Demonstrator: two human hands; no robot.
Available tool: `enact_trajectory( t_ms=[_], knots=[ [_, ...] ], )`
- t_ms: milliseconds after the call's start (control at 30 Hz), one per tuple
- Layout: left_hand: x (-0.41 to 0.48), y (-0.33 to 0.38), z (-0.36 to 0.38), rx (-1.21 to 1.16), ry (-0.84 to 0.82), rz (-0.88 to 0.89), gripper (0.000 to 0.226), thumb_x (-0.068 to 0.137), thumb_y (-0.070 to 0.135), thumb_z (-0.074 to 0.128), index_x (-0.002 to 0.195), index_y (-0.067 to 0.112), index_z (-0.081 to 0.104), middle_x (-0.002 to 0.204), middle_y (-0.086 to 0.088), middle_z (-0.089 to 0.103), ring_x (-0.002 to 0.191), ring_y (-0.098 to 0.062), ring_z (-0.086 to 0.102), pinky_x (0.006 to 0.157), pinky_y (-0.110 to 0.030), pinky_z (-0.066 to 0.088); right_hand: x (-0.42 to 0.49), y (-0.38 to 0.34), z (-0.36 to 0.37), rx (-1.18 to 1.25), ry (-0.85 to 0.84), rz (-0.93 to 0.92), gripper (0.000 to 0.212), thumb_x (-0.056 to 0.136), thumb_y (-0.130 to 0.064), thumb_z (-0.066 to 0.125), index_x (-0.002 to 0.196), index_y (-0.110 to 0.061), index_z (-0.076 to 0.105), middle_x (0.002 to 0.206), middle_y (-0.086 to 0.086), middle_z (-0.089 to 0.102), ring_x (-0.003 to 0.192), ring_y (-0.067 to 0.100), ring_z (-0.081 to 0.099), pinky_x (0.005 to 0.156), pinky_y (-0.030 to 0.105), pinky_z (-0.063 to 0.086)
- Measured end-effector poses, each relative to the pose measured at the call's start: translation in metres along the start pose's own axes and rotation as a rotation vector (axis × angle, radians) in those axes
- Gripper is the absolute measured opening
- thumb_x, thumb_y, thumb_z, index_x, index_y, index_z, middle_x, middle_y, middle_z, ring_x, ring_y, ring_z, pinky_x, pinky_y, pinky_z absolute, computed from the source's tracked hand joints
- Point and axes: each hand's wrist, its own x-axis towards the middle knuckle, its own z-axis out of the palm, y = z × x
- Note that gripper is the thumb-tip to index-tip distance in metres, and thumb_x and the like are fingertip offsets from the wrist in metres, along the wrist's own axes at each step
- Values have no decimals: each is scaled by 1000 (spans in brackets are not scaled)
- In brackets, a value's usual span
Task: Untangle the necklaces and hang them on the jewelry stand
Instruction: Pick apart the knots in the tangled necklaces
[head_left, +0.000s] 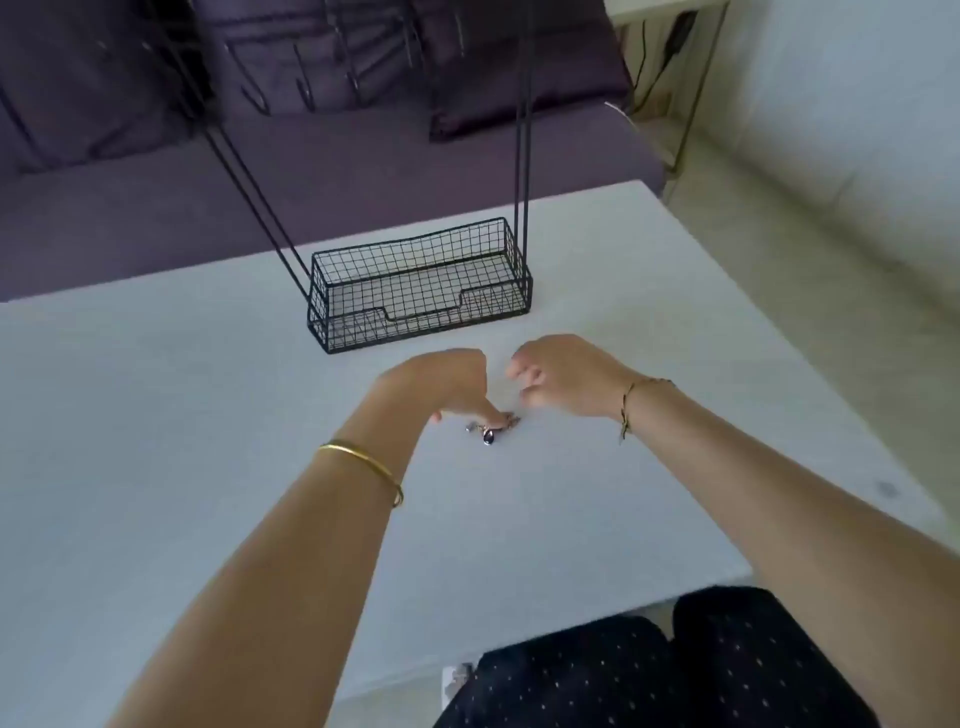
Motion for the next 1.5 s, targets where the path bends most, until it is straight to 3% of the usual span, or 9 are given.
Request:
enact_trajectory(
  t_ms=[133, 267, 400, 500, 667, 900, 1000, 1333, 1500],
  knots=[
    [-2, -2, 34, -90, 145, 26, 41, 76, 38, 71, 103, 9, 60, 95, -5, 63, 83, -24, 62, 71, -32, 48, -9, -11, 24, -84, 21, 14, 10, 80, -30, 68, 90, -29, 65, 99, -1, 56, 99, 22, 53, 75, 23, 44],
    [-5, -1, 59, -158, 265, 76, 22, 84, 30, 63, 75, 11, 57, 73, -3, 57, 82, -27, 60, 65, -30, 43, -20, -23, 41, -124, 164, 78, 14, 81, -34, 64, 93, -29, 67, 104, 0, 50, 106, 21, 46, 89, 38, 45],
    [-21, 3, 67, -345, 392, 28, 23, 88, 22, 59, 96, 2, 65, 95, -12, 64, 91, -31, 61, 69, -32, 45, -23, -26, 52, -91, 241, 105, 9, 81, -27, 65, 78, -32, 59, 100, -4, 50, 103, 20, 48, 86, 36, 44],
    [-31, 4, 65, -539, 394, 17, 12, 85, 17, 64, 89, 5, 67, 89, -13, 66, 80, -28, 59, 64, -29, 45, -25, -20, 48, 159, 288, 77, 12, 76, -14, 69, 76, -23, 61, 91, -4, 63, 93, 18, 59, 80, 31, 48],
    [-48, 8, 48, -1018, 324, 38, 16, 87, 3, 59, 73, 11, 59, 79, -9, 66, 77, -19, 62, 74, -29, 52, -42, -23, 27, 603, 340, 16, 16, 75, 3, 68, 77, -12, 63, 69, -6, 60, 62, 2, 55, 56, 10, 42],
    [-62, 6, 25, -1111, 240, 7, 14, 93, 6, 53, 82, 10, 61, 85, -6, 69, 83, -17, 66, 80, -32, 53, -57, -29, 17, 983, 198, 30, 20, 85, 10, 55, 87, -10, 58, 76, 8, 60, 71, 22, 63, 79, 36, 52],
    [-72, -2, 16, -1113, 251, -9, 8, 92, 6, 55, 88, 8, 61, 91, -9, 71, 89, -18, 68, 81, -33, 56, -60, -37, 19, 1146, 162, 31, 23, 85, 16, 49, 89, -5, 56, 71, 11, 54, 59, 22, 57, 67, 33, 53],
    [-66, -14, 30, -1529, 365, -104, 15, 97, 6, 43, 87, 8, 53, 84, -12, 71, 81, -22, 70, 74, -32, 56, -48, -36, 37, 1030, 192, 42, 18, 83, 10, 57, 96, -1, 60, 71, 14, 55, 63, 25, 48, 69, 38, 44],
    [-54, -20, 49, -1675, 401, -187, 19, 95, 3, 36, 85, 6, 52, 65, -4, 64, 64, -18, 67, 66, -27, 51, -35, -49, 45, 861, 218, 56, 12, 81, 2, 63, 86, -9, 65, 63, 4, 53, 50, 9, 44, 50, 20, 35]
  ],
)
